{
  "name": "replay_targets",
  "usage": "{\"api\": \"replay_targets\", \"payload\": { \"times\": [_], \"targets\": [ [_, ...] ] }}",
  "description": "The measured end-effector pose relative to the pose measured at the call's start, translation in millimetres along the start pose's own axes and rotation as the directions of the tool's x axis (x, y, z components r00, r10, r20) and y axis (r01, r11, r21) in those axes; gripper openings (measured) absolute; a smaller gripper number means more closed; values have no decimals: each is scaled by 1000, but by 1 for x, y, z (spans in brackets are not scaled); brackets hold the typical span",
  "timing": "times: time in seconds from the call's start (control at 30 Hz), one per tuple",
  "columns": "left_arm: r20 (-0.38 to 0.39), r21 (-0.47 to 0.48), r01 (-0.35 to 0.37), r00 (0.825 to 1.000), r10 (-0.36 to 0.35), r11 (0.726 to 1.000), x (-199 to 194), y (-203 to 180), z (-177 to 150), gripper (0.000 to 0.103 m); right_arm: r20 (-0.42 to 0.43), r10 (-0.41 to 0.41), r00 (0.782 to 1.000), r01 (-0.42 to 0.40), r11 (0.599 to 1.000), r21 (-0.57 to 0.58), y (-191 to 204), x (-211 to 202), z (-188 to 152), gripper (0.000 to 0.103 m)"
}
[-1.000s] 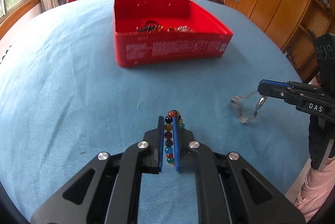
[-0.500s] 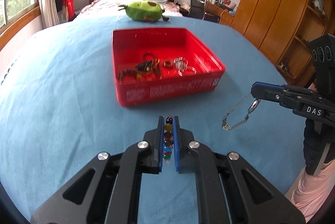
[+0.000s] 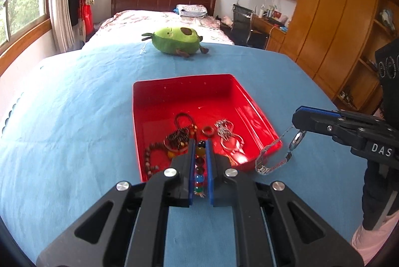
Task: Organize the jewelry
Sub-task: 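Carry the bracelet and watch over the red tin, then open both tools to drop the bracelet and watch into the tin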
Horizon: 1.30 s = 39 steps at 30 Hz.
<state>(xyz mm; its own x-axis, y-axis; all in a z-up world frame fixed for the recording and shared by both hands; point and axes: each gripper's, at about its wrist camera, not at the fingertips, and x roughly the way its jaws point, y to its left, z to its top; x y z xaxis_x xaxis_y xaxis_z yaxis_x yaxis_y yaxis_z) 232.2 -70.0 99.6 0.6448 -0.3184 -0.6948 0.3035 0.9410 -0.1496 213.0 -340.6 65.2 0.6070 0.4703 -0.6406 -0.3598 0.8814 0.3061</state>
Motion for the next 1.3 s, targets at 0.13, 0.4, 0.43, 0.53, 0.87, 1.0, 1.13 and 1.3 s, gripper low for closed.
{"api": "replay_targets", "payload": {
  "times": [0.13, 0.4, 0.43, 0.53, 0.87, 1.0, 1.13, 1.3],
  "targets": [
    [-31, -18, -17, 999, 16, 1000, 36, 6, 17, 6, -24, -13, 1000, 14, 999, 34, -18, 33, 20, 16],
    [-111, -65, -40, 993, 33, 997, 115, 29, 46, 6, -94, -54, 994, 61, 995, 83, -55, 105, 47, 16],
    [-121, -66, -43, 992, 35, 997, 123, 31, 49, 6, -105, -60, 993, 70, 993, 91, -61, 116, 49, 16],
    [-144, -71, -54, 989, 44, 996, 142, 35, 53, 6, -133, -68, 989, 83, 991, 107, -73, 139, 55, 16],
    [-184, -123, -67, 982, 43, 990, 159, 50, 56, 38, -102, -106, 989, 116, 989, 96, -74, 150, 56, 37],
    [-141, -130, -79, 988, 61, 988, 138, 50, 57, 39, -62, -112, 992, 116, 990, 77, -64, 130, 53, 37],
    [-97, -144, -104, 991, 91, 984, 115, 52, 53, 51, -33, -109, 993, 111, 991, 70, -55, 113, 49, 42],
    [-59, -142, -125, 991, 118, 982, 87, 49, 42, 63, -10, -114, 993, 115, 992, 47, -44, 97, 38, 55]
  ]
}}
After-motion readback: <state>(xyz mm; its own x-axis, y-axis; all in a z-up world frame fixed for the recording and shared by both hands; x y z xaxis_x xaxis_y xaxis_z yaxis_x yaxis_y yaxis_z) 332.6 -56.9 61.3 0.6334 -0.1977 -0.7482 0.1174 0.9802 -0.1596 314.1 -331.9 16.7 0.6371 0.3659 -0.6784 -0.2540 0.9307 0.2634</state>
